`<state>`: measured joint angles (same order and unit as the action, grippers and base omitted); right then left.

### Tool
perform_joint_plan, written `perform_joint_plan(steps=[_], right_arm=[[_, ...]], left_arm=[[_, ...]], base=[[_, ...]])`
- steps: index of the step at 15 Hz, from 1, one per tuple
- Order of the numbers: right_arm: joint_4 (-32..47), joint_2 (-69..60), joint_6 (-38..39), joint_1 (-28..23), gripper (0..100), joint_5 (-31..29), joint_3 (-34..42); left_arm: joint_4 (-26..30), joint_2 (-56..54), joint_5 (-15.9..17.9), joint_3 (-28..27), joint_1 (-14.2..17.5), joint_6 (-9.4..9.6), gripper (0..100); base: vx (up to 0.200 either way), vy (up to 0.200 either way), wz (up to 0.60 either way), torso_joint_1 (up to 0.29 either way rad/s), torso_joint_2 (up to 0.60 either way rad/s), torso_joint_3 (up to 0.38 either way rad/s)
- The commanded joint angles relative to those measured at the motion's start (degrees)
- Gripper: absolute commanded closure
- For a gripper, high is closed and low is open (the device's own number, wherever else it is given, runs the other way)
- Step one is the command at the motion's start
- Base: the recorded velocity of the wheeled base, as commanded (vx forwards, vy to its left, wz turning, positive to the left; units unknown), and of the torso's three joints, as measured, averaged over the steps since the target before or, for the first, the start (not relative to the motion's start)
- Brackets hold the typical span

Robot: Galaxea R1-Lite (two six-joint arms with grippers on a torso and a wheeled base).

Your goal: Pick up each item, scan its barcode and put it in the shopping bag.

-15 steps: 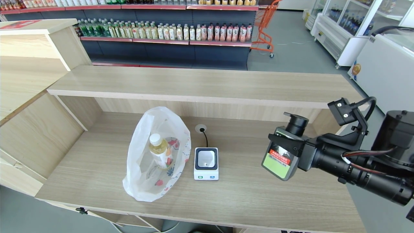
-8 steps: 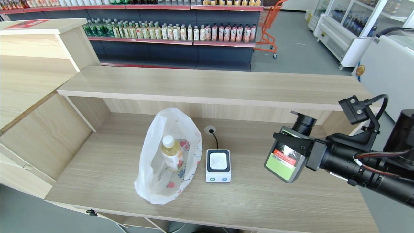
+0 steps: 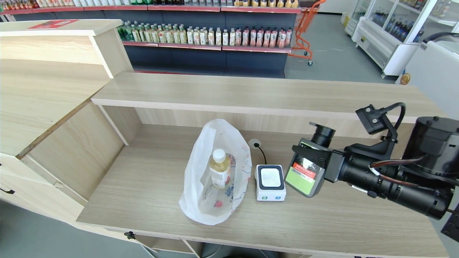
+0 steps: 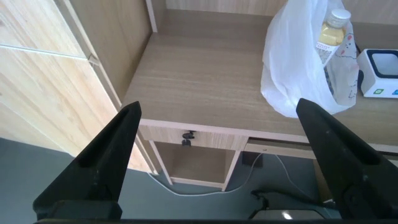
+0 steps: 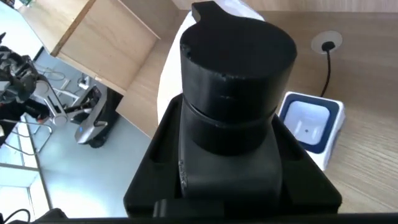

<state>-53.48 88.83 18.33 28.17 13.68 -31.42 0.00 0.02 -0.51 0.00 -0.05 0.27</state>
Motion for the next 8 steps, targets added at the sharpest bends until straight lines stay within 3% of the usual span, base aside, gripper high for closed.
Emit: perform_joint_plan(steps=[1, 6, 8], right_arm=[[-0.2, 5.0, -0.3, 0.8, 100, 1.2, -1.7], [-1.0, 10.7, -5.1, 5.7, 100, 1.5, -0.8], [-11.4, 17.9, -10.6, 6.3, 100, 4.7, 0.8]], left_arm=[[0.0, 0.1, 0.1, 0.0, 0.0, 0.0, 0], [0.0, 0.0, 0.1, 0.0, 0.0, 0.0, 0], [0.0, 0.1, 0.1, 0.0, 0.0, 0.0, 0]], base=[[0.0, 0.0, 0.0, 0.0, 0.0, 0.0], [0.0, 0.0, 0.0, 0.0, 0.0, 0.0], [0.0, 0.0, 0.0, 0.0, 0.0, 0.0]])
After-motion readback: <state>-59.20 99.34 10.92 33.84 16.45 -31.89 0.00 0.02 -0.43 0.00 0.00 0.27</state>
